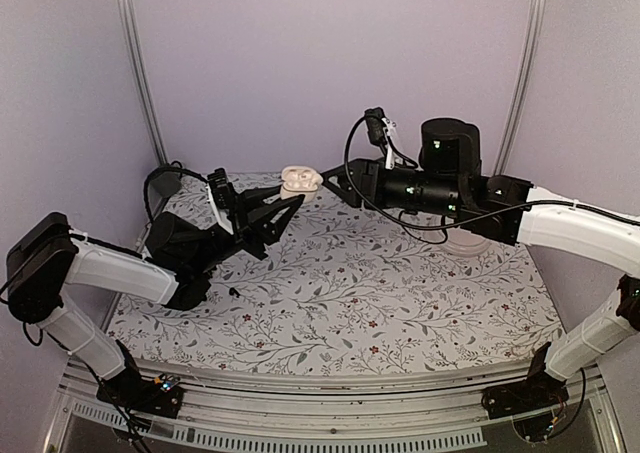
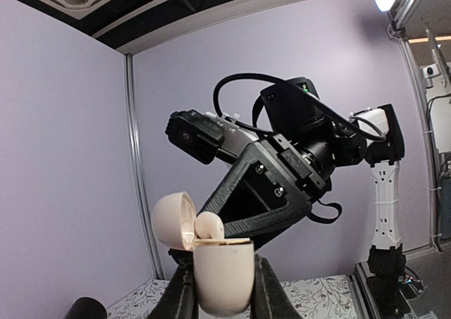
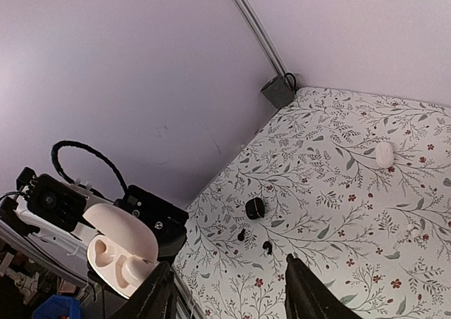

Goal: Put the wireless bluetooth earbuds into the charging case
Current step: Adjust the right earbud in the right side groove of the charging case.

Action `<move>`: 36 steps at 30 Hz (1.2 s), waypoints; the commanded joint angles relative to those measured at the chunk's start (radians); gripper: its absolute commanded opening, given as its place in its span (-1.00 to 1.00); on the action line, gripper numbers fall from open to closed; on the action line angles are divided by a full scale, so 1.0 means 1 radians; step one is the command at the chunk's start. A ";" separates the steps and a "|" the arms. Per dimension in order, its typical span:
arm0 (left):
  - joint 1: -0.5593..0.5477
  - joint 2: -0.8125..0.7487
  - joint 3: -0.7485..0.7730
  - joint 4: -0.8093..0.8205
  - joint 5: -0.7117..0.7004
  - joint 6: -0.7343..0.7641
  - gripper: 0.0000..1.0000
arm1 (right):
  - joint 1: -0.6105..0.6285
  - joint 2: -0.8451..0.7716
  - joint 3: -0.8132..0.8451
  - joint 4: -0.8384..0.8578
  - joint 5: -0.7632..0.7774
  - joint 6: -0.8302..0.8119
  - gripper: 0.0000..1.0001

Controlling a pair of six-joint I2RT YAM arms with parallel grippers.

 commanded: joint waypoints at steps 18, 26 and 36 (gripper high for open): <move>0.000 0.004 0.020 0.105 -0.010 0.004 -1.00 | 0.054 -0.054 -0.019 0.039 0.014 -0.026 0.08; -0.001 0.004 0.022 0.103 -0.008 -0.001 -1.00 | 0.065 -0.035 0.008 0.009 0.029 -0.033 0.08; -0.001 -0.009 0.011 0.113 -0.025 -0.003 -1.00 | 0.068 -0.034 0.011 -0.030 0.080 -0.017 0.11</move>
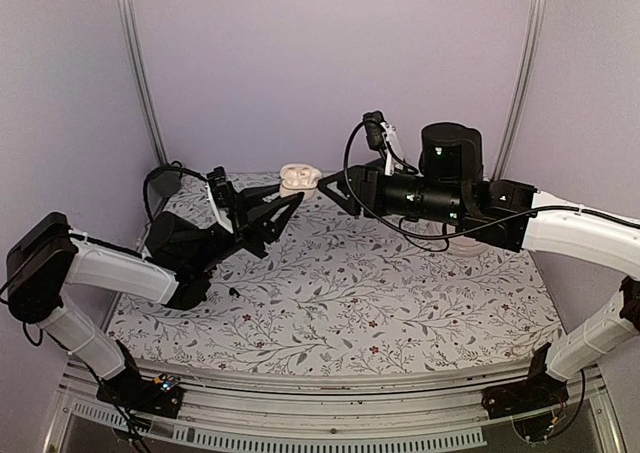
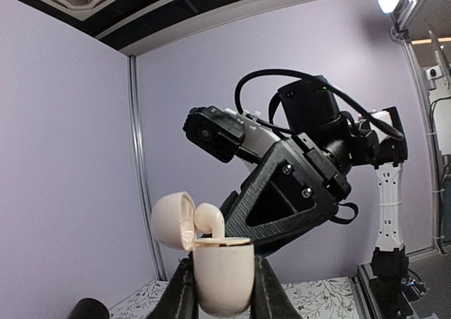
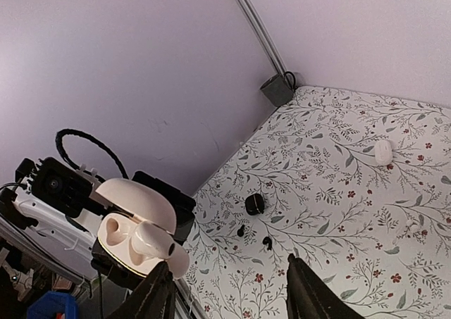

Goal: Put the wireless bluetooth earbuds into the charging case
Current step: Adjust the right earbud in the right side groove of the charging case.

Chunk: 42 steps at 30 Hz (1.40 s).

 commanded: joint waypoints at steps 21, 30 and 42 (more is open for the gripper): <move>0.001 -0.003 0.011 0.112 0.011 -0.017 -1.00 | 0.013 0.009 0.098 -0.052 0.059 -0.042 0.11; 0.002 -0.001 0.007 0.122 0.005 -0.023 -1.00 | 0.014 0.008 0.088 -0.057 0.058 -0.042 0.11; 0.007 -0.002 0.004 0.121 0.019 -0.046 -1.00 | 0.006 -0.037 0.051 0.023 -0.107 -0.093 0.18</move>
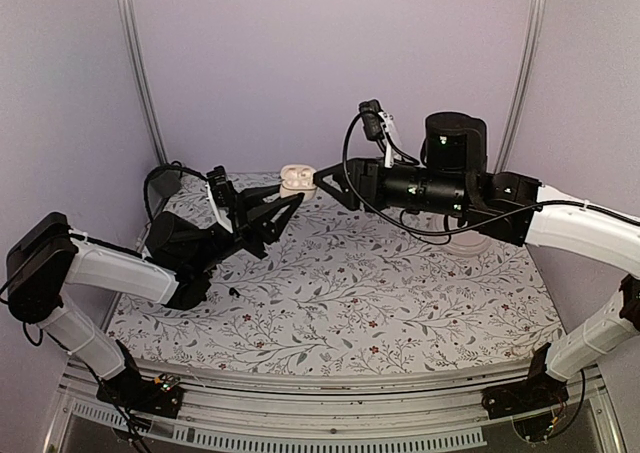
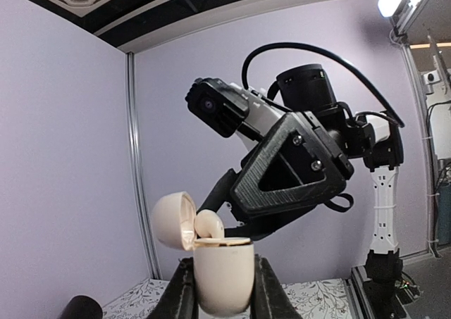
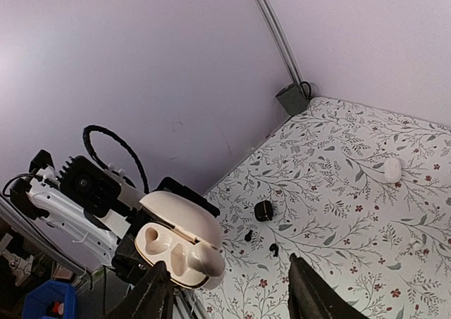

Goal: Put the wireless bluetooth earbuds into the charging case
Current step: Adjust the right earbud in the right side groove of the charging case.

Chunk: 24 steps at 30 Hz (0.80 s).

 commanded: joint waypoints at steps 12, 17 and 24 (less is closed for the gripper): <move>0.014 -0.005 0.007 0.113 0.033 -0.048 -1.00 | -0.122 -0.003 -0.008 0.121 -0.414 0.097 0.19; 0.015 -0.006 0.009 0.112 0.029 -0.050 -1.00 | -0.122 0.012 -0.008 0.141 -0.459 0.125 0.20; 0.015 -0.005 0.009 0.117 0.029 -0.054 -1.00 | -0.121 0.036 -0.027 0.166 -0.476 0.152 0.20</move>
